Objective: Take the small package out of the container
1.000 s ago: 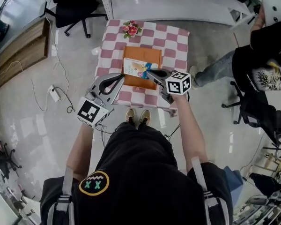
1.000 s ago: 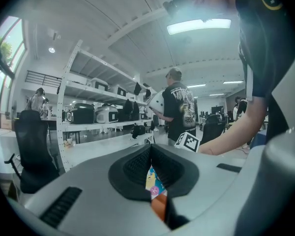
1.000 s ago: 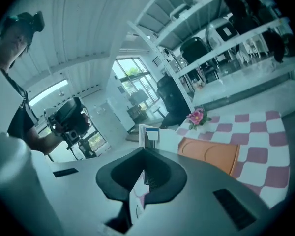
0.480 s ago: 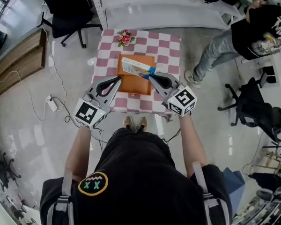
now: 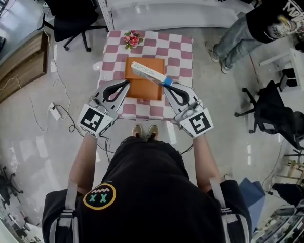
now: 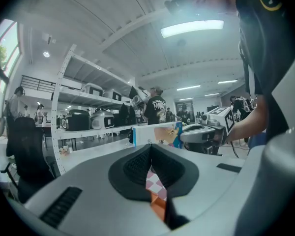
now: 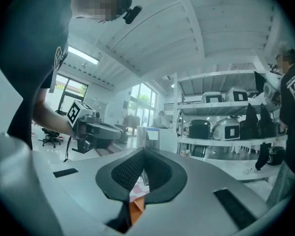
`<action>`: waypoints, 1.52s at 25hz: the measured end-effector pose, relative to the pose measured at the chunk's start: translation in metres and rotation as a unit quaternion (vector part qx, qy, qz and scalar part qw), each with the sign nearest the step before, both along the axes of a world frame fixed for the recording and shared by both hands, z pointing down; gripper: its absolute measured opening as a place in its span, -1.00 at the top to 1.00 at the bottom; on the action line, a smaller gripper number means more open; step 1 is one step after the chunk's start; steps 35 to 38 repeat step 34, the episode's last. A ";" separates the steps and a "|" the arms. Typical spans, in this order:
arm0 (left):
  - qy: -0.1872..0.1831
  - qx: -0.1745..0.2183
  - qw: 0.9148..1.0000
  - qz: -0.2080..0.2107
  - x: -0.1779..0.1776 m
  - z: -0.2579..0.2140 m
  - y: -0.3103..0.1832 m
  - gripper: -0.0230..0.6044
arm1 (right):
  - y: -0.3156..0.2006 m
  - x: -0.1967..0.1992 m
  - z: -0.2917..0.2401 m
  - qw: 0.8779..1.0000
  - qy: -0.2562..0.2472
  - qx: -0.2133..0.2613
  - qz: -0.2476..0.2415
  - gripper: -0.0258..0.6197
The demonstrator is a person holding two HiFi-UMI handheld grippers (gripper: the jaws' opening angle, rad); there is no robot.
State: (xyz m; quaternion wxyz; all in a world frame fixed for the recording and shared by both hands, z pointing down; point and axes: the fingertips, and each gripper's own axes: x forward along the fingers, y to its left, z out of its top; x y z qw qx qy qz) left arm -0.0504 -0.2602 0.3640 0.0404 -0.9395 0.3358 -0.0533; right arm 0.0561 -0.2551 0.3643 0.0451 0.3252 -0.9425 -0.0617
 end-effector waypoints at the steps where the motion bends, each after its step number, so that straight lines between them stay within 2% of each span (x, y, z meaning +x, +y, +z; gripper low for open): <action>1: 0.000 0.000 1.000 0.001 0.001 0.000 0.000 0.87 | 0.001 0.000 -0.003 1.000 -0.006 0.005 0.003 0.85; 8: 0.002 0.000 1.000 0.002 0.000 0.000 -0.001 0.87 | -0.003 0.006 -0.008 0.999 -0.003 0.022 0.023 0.86; 38: 0.002 -0.001 1.000 -0.012 -0.003 0.006 -0.005 0.87 | -0.005 -0.004 -0.007 0.999 -0.001 0.032 0.016 0.86</action>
